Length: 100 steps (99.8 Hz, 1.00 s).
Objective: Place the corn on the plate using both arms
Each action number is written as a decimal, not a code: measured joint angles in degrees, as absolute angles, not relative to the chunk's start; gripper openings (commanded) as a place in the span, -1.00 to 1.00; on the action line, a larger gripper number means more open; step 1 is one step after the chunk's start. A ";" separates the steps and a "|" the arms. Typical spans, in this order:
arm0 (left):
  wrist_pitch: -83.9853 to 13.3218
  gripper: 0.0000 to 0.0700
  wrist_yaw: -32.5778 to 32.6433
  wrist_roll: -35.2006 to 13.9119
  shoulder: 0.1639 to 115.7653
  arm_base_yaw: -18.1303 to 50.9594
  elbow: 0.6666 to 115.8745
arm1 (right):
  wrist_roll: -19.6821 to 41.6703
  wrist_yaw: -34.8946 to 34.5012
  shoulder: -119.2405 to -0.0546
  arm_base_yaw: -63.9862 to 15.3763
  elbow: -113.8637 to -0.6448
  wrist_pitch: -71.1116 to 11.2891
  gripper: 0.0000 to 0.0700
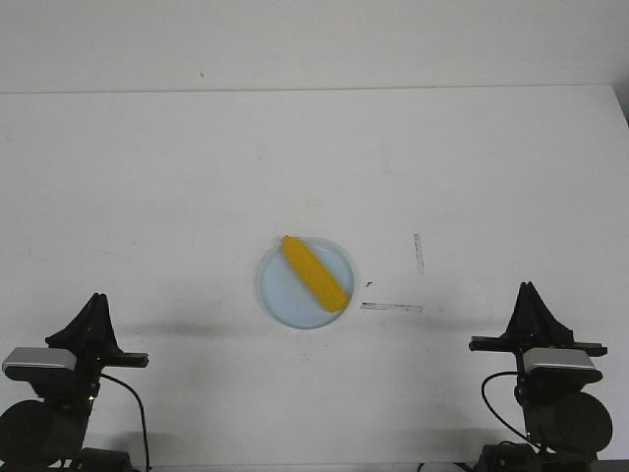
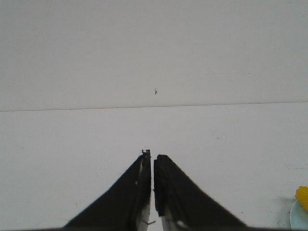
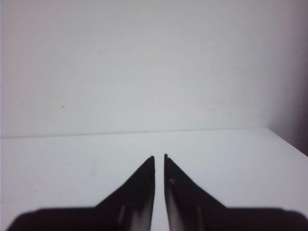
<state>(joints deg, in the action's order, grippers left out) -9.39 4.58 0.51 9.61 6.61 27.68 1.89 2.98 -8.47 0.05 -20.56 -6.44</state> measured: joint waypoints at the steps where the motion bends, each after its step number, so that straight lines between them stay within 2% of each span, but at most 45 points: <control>1: -9.39 -1.00 4.58 0.51 9.61 6.61 27.68 | 1.89 2.98 -8.47 0.05 -20.56 -6.44 -0.89; 100: -8.03 -1.00 4.58 0.49 9.58 5.43 27.66 | 1.89 2.98 -8.47 0.05 -20.56 -6.46 -0.89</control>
